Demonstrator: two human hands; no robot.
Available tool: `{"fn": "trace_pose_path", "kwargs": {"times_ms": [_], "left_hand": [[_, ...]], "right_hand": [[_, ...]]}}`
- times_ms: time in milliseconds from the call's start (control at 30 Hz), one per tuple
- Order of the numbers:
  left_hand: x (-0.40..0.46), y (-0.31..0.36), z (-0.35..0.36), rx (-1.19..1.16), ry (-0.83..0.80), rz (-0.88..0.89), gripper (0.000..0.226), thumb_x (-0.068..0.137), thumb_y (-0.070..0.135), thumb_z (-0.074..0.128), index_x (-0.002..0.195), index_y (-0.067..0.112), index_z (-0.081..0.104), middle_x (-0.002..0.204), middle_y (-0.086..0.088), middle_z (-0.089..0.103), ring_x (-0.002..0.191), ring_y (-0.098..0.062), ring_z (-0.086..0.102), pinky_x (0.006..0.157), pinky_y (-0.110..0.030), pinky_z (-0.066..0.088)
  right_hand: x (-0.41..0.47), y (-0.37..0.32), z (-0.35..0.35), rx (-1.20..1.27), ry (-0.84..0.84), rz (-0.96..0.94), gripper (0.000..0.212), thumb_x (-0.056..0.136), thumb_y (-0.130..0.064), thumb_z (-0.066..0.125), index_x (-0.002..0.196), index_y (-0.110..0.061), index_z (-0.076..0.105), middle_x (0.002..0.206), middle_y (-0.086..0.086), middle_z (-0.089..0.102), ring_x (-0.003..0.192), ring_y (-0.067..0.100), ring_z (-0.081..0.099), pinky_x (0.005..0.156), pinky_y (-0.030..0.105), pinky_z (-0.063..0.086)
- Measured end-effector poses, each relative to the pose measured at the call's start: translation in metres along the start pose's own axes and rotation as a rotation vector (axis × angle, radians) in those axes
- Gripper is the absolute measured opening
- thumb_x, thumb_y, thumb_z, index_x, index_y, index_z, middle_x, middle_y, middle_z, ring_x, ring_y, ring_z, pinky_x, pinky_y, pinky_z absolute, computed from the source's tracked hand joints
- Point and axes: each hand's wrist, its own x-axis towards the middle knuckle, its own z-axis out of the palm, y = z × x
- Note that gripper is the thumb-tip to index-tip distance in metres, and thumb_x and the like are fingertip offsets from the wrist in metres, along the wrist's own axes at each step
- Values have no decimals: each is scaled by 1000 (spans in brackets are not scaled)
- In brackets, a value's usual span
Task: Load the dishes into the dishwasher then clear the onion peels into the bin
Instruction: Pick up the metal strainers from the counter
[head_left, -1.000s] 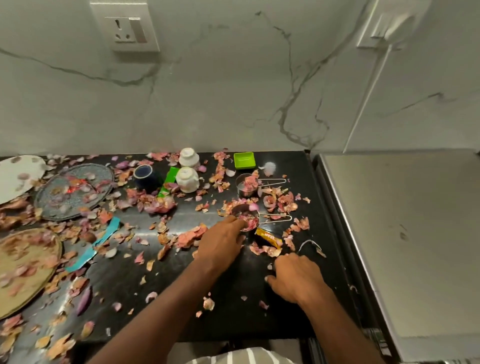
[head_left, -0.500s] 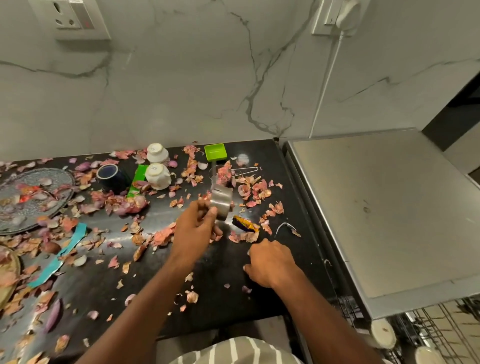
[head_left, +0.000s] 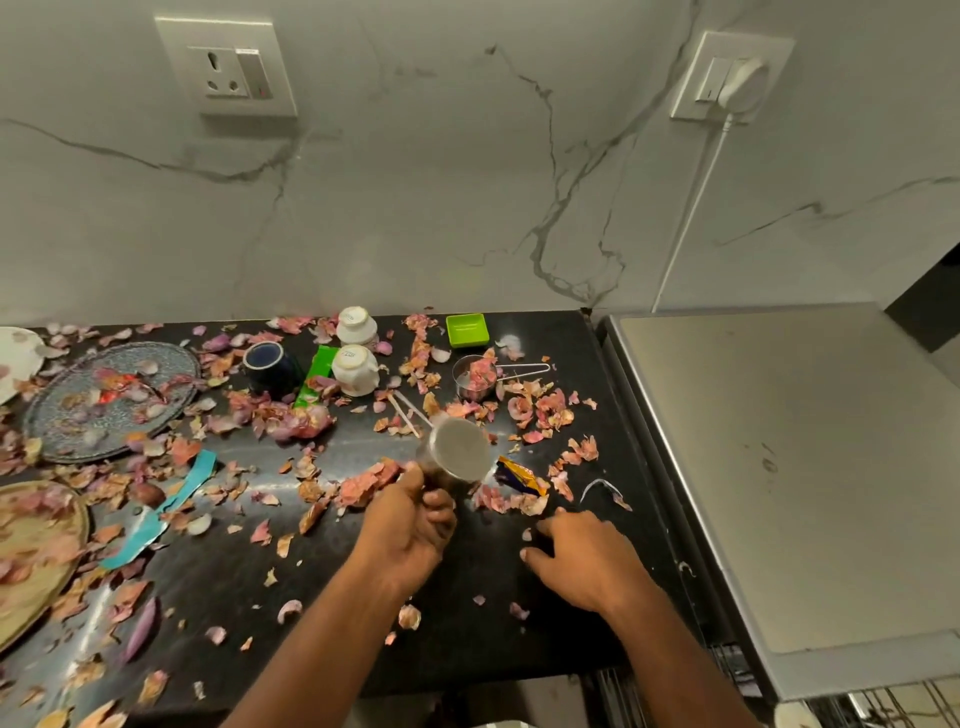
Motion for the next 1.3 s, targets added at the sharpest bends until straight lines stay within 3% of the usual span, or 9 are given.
{"fn": "trace_pose_path", "kwargs": {"times_ms": [200, 333, 467, 600, 833, 1000, 1133, 1233, 1300], "left_hand": [[-8, -8, -15, 1242, -290, 637, 11, 106, 28, 55, 104, 28, 66, 93, 2, 72, 79, -14, 70, 72, -32, 60], [7, -15, -13, 1709, -492, 835, 11, 105, 27, 56, 111, 31, 66, 99, 15, 65, 90, -5, 62, 77, -26, 52], [22, -11, 3, 1763, -540, 882, 15, 106, 40, 52, 111, 32, 64, 102, 20, 62, 95, 1, 58, 80, -21, 51], [51, 2, 30, 1652, -319, 939, 8, 105, 36, 56, 111, 33, 61, 106, 17, 62, 92, 1, 60, 77, -19, 51], [144, 34, 60, 2026, -3, 1032, 43, 102, 13, 59, 144, 13, 49, 145, -5, 49, 106, -24, 66, 86, -38, 59], [161, 43, 65, 2258, 116, 935, 20, 101, 6, 57, 119, 12, 65, 113, -10, 65, 92, -26, 69, 72, -35, 53], [159, 46, 67, 1900, 88, 940, 9, 101, 10, 59, 104, 14, 66, 101, -3, 68, 84, -19, 65, 69, -29, 46], [137, 45, 73, 1125, 98, 709, 17, 108, 19, 54, 109, 9, 67, 92, -1, 70, 63, -7, 61, 58, -19, 44], [121, 43, 70, 392, 21, 350, 21, 110, 19, 47, 112, 8, 65, 80, -2, 64, 51, -4, 49, 46, -16, 38]], "right_hand": [[-15, -2, -14, 1140, 270, 43, 36, 96, -66, 54, 108, -36, 69, 96, -4, 77, 84, 16, 75, 73, 37, 63], [-23, 0, -23, 1163, 366, -14, 22, 99, -49, 62, 96, -31, 74, 79, 7, 75, 66, 23, 71, 61, 30, 58], [-28, 10, -15, 1279, 400, 106, 32, 102, -36, 61, 83, -14, 74, 72, 12, 71, 60, 20, 62, 52, 26, 53], [-34, 18, -15, 1352, 406, 125, 36, 103, -33, 60, 85, -4, 71, 73, 16, 69, 60, 22, 61, 50, 25, 53], [-42, 17, -20, 1357, 429, 72, 36, 104, -34, 59, 85, -5, 69, 74, 17, 70, 62, 23, 62, 54, 28, 55], [-48, 18, -30, 1430, 457, 58, 33, 103, -30, 61, 83, -5, 69, 79, 28, 65, 64, 28, 60, 45, 29, 53], [-47, 28, -29, 1415, 487, 69, 34, 103, -34, 60, 83, -8, 70, 77, 23, 68, 65, 28, 62, 53, 29, 55], [-45, 32, -28, 1410, 498, 82, 34, 103, -34, 59, 83, -9, 71, 74, 17, 69, 65, 26, 63, 56, 30, 53], [-41, 33, -28, 1451, 486, 108, 35, 104, -33, 59, 83, -8, 70, 72, 14, 68, 63, 24, 62, 55, 30, 51]]}}
